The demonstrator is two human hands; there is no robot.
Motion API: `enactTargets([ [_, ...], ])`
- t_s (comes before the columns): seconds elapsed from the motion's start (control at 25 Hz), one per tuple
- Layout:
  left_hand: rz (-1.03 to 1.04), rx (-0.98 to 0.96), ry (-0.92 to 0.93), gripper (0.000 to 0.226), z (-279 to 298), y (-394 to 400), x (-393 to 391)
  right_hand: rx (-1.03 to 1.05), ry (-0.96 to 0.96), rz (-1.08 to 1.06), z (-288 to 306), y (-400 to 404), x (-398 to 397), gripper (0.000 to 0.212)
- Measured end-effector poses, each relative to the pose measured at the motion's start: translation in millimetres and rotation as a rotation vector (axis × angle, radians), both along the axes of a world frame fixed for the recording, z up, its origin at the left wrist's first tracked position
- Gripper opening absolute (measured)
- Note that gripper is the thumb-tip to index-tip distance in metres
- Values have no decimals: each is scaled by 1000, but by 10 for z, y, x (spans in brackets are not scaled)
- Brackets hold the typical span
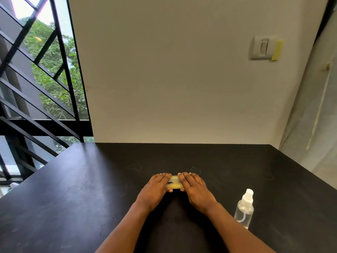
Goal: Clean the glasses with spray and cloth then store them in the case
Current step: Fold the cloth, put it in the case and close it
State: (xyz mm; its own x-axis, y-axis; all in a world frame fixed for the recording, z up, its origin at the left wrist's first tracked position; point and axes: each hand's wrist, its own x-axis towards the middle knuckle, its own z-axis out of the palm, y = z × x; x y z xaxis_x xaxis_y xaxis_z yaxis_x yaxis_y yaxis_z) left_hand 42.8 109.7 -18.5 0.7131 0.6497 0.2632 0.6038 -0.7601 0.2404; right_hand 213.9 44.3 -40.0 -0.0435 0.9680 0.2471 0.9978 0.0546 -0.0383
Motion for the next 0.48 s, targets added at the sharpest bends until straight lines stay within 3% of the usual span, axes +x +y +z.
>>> enactTargets([
  [0.12,-2,10,10,55,-10,-6,-4,25,-1,-33,-11,-24,-19,52],
  [0.48,8,-22,-50,53,-25,-33,-3,166,-39,24,-26,-54,-28,57],
])
